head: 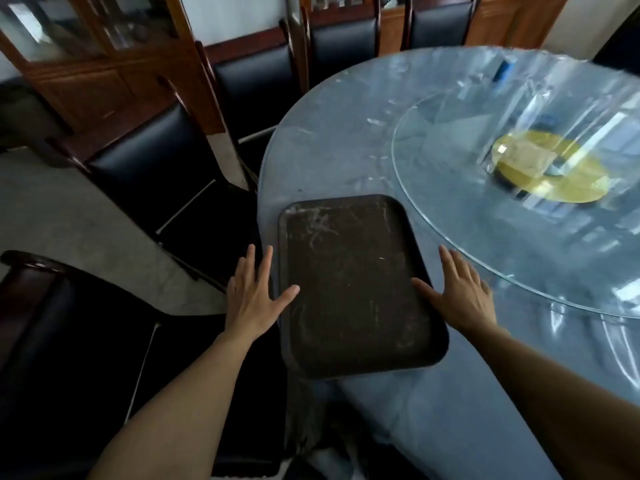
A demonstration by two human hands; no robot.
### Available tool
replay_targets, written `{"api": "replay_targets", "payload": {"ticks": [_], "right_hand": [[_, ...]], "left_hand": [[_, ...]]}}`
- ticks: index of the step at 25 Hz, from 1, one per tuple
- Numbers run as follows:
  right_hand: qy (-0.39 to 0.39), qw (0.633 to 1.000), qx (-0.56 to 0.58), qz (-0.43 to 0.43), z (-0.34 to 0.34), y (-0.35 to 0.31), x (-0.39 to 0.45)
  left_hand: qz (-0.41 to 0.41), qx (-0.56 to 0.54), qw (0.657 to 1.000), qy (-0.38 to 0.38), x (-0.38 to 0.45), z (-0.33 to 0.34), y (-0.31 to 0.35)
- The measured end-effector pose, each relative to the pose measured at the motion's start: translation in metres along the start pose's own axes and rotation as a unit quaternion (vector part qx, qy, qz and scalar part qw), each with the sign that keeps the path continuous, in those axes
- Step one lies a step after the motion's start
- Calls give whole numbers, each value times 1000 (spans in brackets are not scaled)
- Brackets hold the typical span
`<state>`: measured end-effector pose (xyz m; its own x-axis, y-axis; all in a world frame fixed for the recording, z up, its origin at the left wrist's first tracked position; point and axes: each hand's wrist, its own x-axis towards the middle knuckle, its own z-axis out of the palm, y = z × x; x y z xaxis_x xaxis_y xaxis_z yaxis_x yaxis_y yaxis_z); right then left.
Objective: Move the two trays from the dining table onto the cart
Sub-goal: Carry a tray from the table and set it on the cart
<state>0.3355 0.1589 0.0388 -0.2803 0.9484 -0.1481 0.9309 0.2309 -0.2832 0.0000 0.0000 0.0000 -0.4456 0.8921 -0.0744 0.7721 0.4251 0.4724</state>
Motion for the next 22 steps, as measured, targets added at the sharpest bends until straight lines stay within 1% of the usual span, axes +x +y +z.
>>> {"api": "replay_targets", "payload": {"ticks": [3, 4, 6, 9, 12, 15, 17, 20, 22], "right_hand": [[-46, 999, 0, 18, 22, 10, 28], [-72, 997, 13, 29, 28, 13, 39], [-96, 993, 41, 50, 45, 17, 57], [-134, 982, 104, 88, 64, 20, 78], [-173, 957, 191, 132, 72, 16, 94], [-189, 937, 244, 161, 67, 8, 114], [-205, 923, 267, 184, 61, 4, 129], [-271, 875, 315, 247, 49, -3, 146], [-308, 843, 342, 280, 42, -2, 153]], "left_hand": [[-64, -49, 997, -20, 13, 17, -1], [-87, -70, 993, -32, 17, 24, -5], [-133, -89, 986, -53, 27, 37, -7], [-191, -136, 968, -86, 48, 55, -1], [-251, -189, 945, -89, 63, 65, 12], [-318, -232, 915, -91, 79, 60, 20], [-363, -269, 883, -127, 89, 53, 23], [-429, -320, 826, -179, 100, 39, 27], [-449, -344, 802, -192, 106, 31, 27]]}}
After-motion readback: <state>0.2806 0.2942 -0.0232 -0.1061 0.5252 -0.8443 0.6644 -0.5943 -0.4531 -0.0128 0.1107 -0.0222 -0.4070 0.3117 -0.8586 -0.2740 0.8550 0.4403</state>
